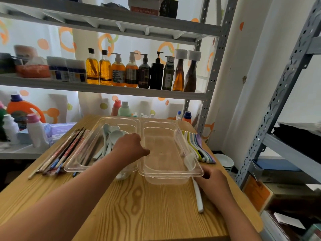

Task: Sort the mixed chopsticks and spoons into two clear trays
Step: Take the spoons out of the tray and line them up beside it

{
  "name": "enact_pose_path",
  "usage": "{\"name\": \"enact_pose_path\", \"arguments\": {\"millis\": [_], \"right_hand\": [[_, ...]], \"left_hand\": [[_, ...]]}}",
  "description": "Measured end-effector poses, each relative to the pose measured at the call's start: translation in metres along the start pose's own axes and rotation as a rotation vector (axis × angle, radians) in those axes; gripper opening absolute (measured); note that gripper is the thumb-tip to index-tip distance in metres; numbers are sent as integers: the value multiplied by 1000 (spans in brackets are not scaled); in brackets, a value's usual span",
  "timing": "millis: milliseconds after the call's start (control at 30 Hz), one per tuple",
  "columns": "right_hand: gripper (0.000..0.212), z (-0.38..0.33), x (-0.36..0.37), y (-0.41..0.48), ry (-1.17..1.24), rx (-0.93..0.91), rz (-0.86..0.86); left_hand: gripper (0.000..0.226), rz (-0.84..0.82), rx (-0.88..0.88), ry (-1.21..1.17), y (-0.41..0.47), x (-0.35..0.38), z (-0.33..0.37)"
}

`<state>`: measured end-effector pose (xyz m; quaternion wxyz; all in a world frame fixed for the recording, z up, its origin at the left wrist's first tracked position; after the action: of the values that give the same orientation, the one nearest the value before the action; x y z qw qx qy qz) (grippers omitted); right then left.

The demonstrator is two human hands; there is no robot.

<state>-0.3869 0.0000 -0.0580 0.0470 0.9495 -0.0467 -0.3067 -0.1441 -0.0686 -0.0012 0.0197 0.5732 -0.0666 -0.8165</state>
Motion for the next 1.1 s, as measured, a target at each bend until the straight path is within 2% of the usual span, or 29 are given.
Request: {"name": "enact_pose_path", "arguments": {"millis": [100,333,467,600,700,767,900,1100], "right_hand": [[2,-4,4,-2,-68,14,-53],[19,-6,5,-4,-171,-41,37],[14,-5,6,-2,-158,-45,19],[35,-8,4,-3,-165,-88,72],[41,-9,5,-5,-193,-107,115],[37,-7,6,-4,-199,-101,126],[10,-1,5,-3,-130,-53,106],[9,2,5,-5,-16,-15,65]], "left_hand": [[51,14,6,-2,0,1,-1],[50,11,15,-18,0,4,-3],[50,-4,18,-31,1,5,-5],[50,-8,24,-42,1,5,-6],[50,-6,29,-41,1,6,-6],[49,-9,30,-40,0,6,-7],[48,-11,29,-47,0,7,-8],[48,-10,32,-38,0,6,-7]]}}
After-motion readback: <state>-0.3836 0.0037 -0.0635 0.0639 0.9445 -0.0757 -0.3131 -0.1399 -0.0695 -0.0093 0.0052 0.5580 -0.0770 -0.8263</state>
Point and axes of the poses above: each hand's wrist, its own y-axis towards the middle knuckle, its own x-axis out of the palm, z = x × y, the point moved 5 cm from there along y, towards the middle knuckle, and after that the axes turned 8 degrees about -z, right-handed, at the moved point
